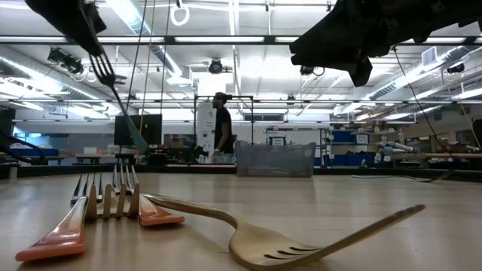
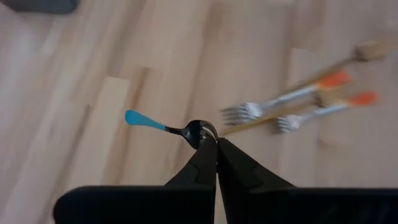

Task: Sort silverware by color (type)
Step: Put the blue fork into the green bin

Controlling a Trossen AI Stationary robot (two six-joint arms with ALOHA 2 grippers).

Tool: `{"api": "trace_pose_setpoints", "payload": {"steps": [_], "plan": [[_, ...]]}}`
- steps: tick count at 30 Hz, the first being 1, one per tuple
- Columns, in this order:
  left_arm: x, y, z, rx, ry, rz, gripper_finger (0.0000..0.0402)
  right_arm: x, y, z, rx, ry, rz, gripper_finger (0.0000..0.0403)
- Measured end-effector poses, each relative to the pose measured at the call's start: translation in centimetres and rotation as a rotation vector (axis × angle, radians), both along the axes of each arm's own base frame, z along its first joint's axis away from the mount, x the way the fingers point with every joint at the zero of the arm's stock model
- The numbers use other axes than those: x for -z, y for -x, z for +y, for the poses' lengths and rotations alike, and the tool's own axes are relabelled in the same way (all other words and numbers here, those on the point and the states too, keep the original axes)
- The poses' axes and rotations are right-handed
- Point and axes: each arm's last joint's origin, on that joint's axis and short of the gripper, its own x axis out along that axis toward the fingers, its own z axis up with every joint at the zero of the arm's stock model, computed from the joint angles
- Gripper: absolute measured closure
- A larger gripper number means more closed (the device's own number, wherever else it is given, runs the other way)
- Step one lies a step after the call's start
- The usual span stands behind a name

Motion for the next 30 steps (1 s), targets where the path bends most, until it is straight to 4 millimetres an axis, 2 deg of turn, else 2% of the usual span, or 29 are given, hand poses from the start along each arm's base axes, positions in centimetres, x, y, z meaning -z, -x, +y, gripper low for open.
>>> {"api": "trace_pose_setpoints", "payload": {"steps": [8,17,20,30], "plan": [[-1.5,2.9,1.0,-0.006,0.201,0.03,0.0391,0.0,0.0,0.0,0.0,0.0,0.0,0.0294],[-6.7,5.5,2.5,-0.031,0.247,0.015,0.0391,0.0,0.0,-0.1,0.008,0.004,-0.001,0.0294],[-7.8,6.2,3.0,-0.075,0.315,0.051,0.0391,0.0,0.0,-0.1,0.019,0.008,-0.002,0.0294],[-7.7,5.9,2.9,-0.088,0.558,0.184,0.0391,0.0,-0.1,-0.3,0.025,0.042,0.005,0.0294]]}}
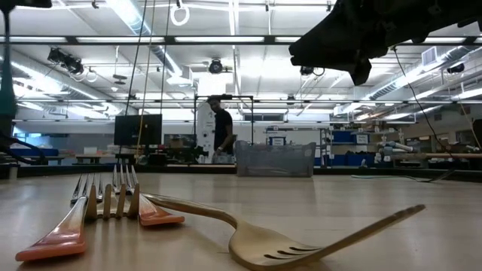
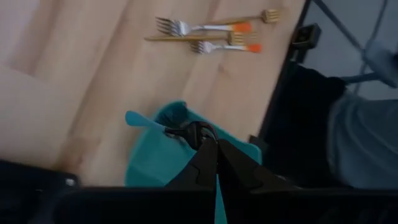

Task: Sort silverware by color (type)
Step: Put the blue fork into the green bin

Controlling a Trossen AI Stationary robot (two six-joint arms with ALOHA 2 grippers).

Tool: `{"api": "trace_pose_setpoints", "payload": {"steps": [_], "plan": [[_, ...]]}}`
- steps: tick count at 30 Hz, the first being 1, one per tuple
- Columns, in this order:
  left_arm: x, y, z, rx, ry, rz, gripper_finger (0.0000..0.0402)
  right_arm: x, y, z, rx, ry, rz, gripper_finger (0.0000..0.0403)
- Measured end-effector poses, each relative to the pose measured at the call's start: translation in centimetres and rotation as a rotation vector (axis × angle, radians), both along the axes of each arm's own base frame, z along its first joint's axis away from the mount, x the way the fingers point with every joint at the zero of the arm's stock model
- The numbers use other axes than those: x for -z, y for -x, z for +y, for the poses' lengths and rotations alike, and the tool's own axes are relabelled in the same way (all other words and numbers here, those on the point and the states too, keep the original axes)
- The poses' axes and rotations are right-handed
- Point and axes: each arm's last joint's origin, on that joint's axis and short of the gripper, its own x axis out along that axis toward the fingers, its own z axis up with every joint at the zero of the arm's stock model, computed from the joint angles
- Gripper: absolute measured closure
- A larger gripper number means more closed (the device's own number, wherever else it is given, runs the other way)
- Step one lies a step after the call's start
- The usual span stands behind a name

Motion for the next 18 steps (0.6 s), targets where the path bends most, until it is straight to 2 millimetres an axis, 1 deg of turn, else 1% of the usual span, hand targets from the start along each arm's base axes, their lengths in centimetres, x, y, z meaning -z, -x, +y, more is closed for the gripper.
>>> {"api": "trace_pose_setpoints", "payload": {"steps": [11,18], "plan": [[-0.1,0.0,0.0,-0.055,0.208,0.104,0.039,-0.9,-0.9,-1.7,0.046,0.054,-0.062,0.0294],[-0.1,-0.1,-0.1,-0.164,0.285,0.179,0.039,-1.0,-1.3,-2.5,0.063,0.086,-0.064,0.0294]]}}
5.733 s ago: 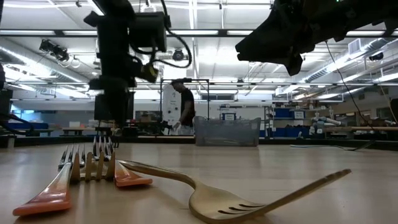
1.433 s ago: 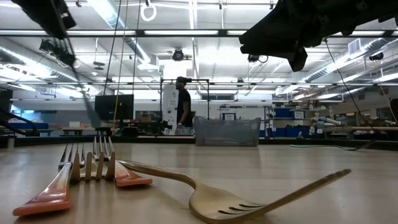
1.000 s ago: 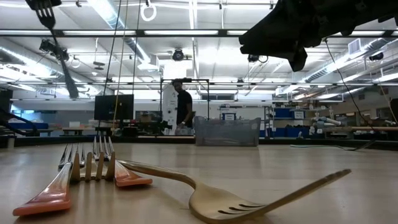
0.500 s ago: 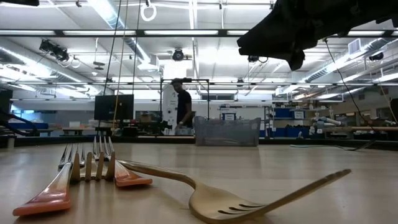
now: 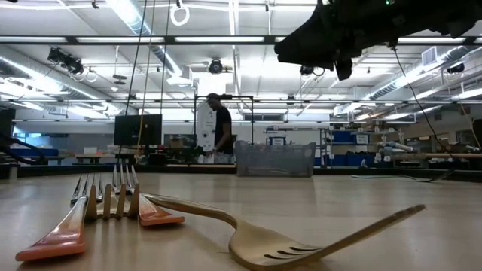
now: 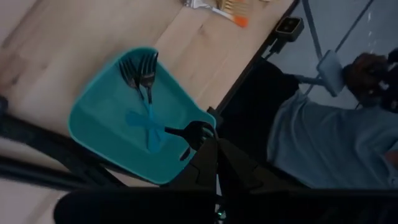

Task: Sort silverware by color (type)
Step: Put the blue fork into the green bin

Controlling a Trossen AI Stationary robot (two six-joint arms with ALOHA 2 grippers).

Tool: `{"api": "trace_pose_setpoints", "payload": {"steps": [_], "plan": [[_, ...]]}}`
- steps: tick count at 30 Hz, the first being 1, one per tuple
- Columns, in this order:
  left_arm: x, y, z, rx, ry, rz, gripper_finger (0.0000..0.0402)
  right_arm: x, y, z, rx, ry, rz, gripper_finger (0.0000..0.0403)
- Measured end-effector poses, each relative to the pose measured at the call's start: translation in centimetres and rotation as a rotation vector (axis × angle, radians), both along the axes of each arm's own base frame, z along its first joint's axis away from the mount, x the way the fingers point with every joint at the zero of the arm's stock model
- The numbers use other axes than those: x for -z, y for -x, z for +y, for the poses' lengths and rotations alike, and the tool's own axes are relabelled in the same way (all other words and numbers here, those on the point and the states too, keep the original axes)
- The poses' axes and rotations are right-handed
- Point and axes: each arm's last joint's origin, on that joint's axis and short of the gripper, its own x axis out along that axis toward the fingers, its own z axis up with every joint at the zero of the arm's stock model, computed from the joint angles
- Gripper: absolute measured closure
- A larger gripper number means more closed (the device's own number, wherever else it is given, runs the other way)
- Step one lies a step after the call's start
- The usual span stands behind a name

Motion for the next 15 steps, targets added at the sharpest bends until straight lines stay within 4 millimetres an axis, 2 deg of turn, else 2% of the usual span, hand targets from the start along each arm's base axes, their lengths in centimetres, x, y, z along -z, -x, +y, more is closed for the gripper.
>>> {"api": "trace_pose_setpoints", "payload": {"steps": [6,15], "plan": [[0.7,-1.3,-1.1,-0.011,0.053,0.119,0.039,-0.3,-0.2,-0.6,0.018,0.015,-0.024,0.0294],[2.7,-4.9,-3.1,-0.075,0.043,0.269,0.039,-0.9,-0.4,-0.8,-0.011,-0.026,-0.091,0.0294]]}}
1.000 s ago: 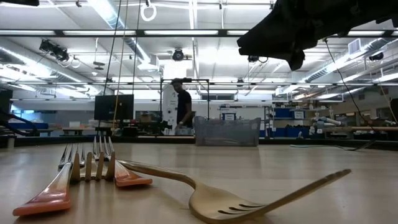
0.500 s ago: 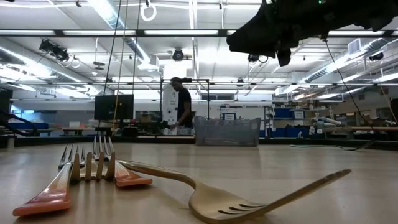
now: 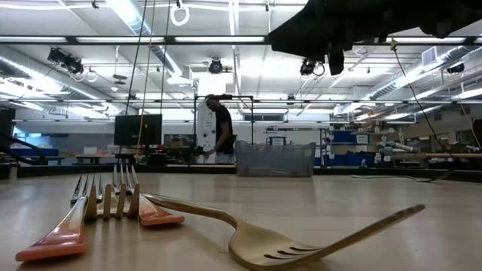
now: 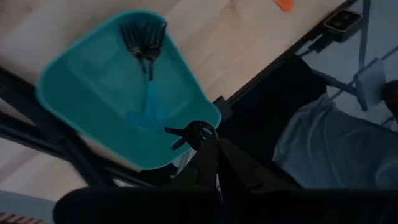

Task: Sort silverware by color (type)
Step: Put the blue fork into the green bin

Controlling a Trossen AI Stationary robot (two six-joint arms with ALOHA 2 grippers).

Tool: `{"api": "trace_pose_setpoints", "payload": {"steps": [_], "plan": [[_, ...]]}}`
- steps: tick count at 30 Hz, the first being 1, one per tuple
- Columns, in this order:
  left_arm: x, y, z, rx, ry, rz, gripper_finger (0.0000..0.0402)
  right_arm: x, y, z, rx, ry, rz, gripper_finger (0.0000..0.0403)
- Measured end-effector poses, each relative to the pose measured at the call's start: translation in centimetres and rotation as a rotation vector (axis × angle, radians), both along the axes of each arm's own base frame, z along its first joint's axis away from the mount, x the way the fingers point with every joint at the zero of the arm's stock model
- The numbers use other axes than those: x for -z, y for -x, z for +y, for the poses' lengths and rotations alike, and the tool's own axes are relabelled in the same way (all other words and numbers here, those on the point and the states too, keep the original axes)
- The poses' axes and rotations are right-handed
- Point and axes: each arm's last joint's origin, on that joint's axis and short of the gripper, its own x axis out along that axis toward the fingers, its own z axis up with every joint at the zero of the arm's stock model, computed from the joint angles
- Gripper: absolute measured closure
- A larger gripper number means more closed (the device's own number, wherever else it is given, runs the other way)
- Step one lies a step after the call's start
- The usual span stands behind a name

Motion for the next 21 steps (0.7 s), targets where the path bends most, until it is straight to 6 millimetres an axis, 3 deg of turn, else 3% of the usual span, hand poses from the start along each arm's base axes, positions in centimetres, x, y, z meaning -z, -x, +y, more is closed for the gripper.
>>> {"api": "trace_pose_setpoints", "payload": {"steps": [7,13,21], "plan": [[1.9,-2.5,-2.6,-0.013,0.002,0.082,0.039,-0.1,0.0,0.1,-0.01,-0.043,-0.023,0.0294],[2.8,-2.5,-4.3,-0.075,0.024,0.215,0.039,-0.5,-0.1,0.3,-0.077,-0.016,-0.047,0.0294],[3.3,-2.8,-4.9,-0.126,0.016,0.271,0.039,-0.6,-0.1,0.6,-0.165,0.007,-0.048,0.0294]]}}
